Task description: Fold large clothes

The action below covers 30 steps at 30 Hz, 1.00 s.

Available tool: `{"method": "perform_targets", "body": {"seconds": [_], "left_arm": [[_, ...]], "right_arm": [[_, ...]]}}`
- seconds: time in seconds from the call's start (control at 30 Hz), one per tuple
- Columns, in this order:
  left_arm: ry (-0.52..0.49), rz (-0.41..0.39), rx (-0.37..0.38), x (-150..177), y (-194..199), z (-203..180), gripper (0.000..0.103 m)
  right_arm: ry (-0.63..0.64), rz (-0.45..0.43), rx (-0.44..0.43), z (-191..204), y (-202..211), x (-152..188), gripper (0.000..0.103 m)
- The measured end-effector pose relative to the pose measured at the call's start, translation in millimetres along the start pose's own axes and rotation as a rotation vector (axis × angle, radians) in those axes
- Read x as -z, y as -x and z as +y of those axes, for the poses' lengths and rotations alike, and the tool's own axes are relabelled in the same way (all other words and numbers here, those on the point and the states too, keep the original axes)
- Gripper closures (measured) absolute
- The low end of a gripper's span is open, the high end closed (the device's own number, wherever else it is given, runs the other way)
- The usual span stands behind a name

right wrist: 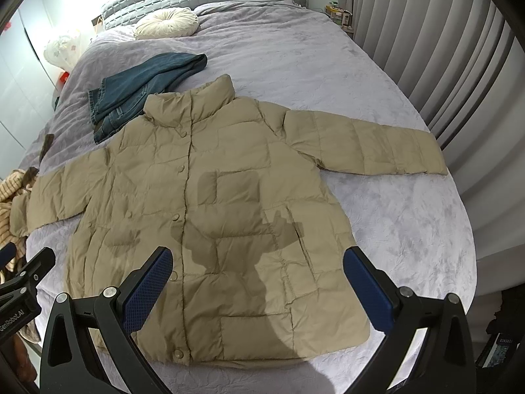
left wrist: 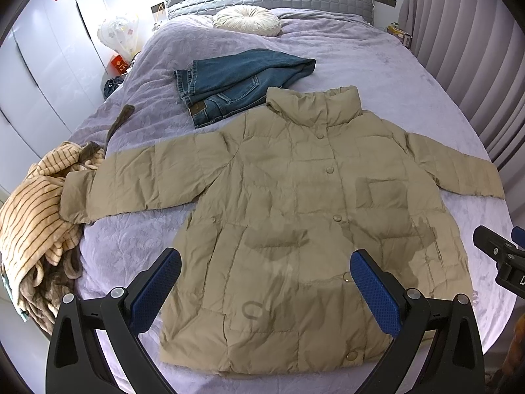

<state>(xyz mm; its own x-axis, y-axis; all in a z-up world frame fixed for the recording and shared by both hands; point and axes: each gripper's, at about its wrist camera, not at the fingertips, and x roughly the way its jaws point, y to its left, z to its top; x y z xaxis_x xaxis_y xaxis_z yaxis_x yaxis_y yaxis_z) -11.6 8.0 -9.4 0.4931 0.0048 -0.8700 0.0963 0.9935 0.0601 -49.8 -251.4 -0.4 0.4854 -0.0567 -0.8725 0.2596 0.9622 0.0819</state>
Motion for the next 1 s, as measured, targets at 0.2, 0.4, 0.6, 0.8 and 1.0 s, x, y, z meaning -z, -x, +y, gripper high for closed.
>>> {"method": "perform_targets", "body": {"seconds": [0.2, 0.4, 0.6, 0.8, 1.0], "left_arm": [[0.004, 0.001, 0.004, 3.0, 0.3, 1.1, 0.000], [0.007, -0.007, 0.012, 2.9, 0.1, 1.6, 0.000], [0.011, -0.007, 0.013, 3.2, -0.2, 3.1, 0.000], [0.011, -0.016, 0.013, 4.8, 0.1, 4.5, 0.000], [0.012, -0.018, 0.004, 8.0, -0.9, 10.1, 0.000]], "right_arm": [[-0.001, 0.001, 0.001, 0.6, 0.1, 0.4, 0.000], [-0.001, 0.003, 0.001, 1.2, -0.1, 0.8, 0.000], [-0.001, 0.005, 0.001, 1.6, -0.2, 0.5, 0.000], [0.000, 0.008, -0.001, 3.2, -0.6, 1.9, 0.000], [0.005, 0.013, -0.002, 7.2, -2.1, 4.6, 0.000]]}}
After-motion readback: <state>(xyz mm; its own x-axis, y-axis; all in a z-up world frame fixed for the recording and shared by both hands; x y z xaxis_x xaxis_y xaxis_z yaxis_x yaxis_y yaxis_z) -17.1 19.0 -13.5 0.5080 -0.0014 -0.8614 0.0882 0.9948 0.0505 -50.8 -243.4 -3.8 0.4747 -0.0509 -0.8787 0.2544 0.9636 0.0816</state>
